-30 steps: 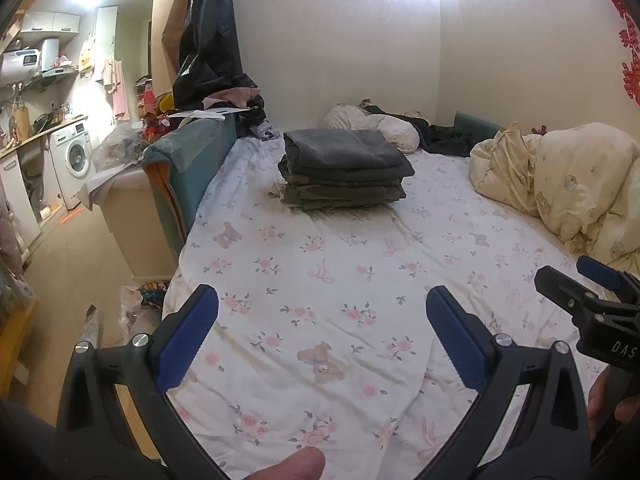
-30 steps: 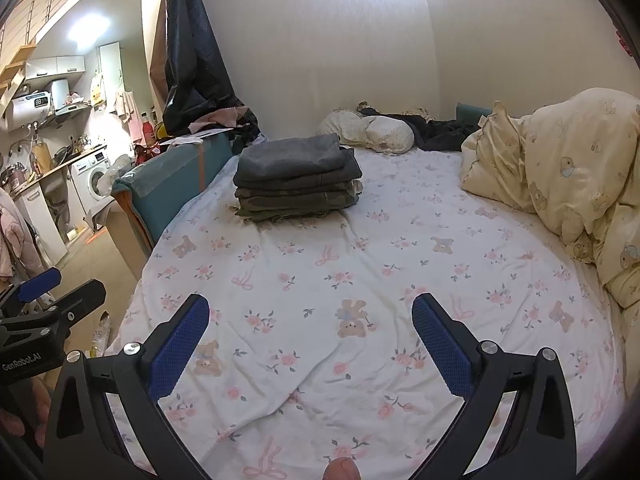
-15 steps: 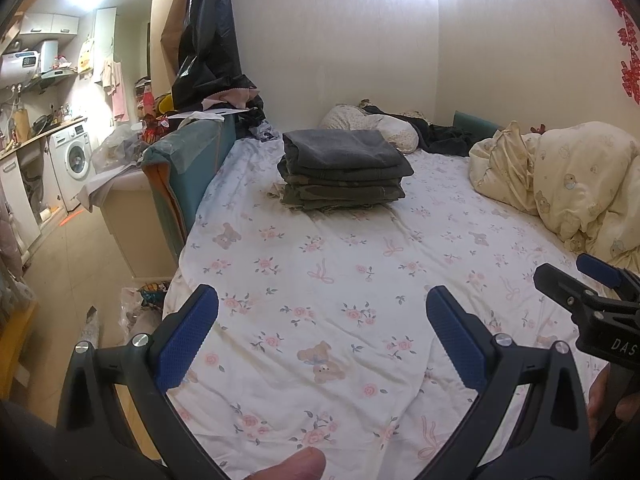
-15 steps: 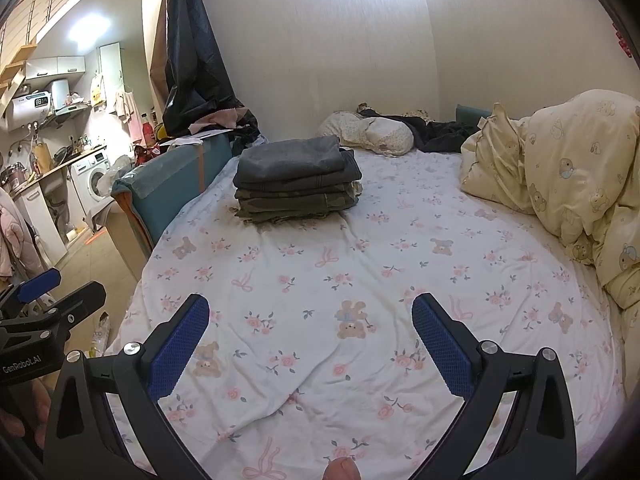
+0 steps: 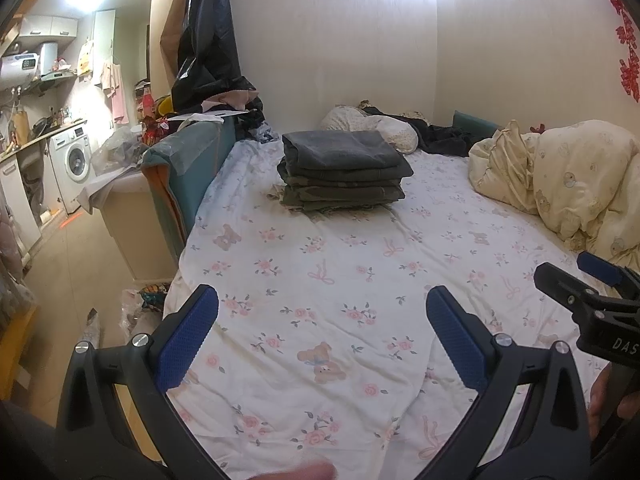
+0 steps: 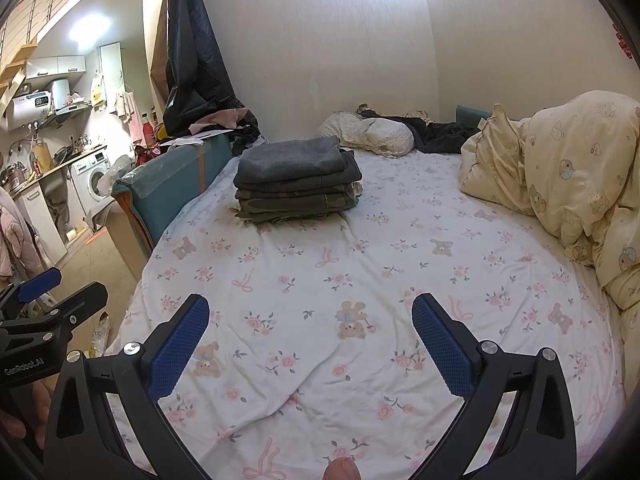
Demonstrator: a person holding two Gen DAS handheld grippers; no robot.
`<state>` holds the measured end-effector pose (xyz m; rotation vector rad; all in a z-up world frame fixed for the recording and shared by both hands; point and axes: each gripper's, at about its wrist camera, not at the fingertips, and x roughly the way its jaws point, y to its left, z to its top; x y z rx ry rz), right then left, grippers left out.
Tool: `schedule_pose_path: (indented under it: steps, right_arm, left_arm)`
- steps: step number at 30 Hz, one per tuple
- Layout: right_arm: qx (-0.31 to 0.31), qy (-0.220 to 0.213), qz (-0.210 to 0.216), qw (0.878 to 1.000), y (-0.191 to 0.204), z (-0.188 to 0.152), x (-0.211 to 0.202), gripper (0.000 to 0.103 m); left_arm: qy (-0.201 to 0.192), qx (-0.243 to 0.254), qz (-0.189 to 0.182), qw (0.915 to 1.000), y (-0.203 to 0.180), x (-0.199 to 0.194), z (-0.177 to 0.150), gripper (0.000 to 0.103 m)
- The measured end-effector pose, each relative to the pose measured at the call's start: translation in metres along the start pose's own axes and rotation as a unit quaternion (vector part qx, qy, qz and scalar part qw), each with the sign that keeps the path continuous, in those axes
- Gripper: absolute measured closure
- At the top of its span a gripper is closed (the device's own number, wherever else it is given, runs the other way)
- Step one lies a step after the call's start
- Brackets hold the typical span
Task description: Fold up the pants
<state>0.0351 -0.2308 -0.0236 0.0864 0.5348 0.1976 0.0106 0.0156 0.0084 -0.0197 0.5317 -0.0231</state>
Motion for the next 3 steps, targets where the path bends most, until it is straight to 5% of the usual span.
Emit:
schedule_pose_path:
  steps: [3]
  right_arm:
    - [-0.001,-0.001,-0.001,1.0,0.0009,-0.0009,-0.0003,0.0]
  left_arm:
    - [0.008,-0.004,-0.008,0.9999,0.0011,0.0029,-0.0014,0.001]
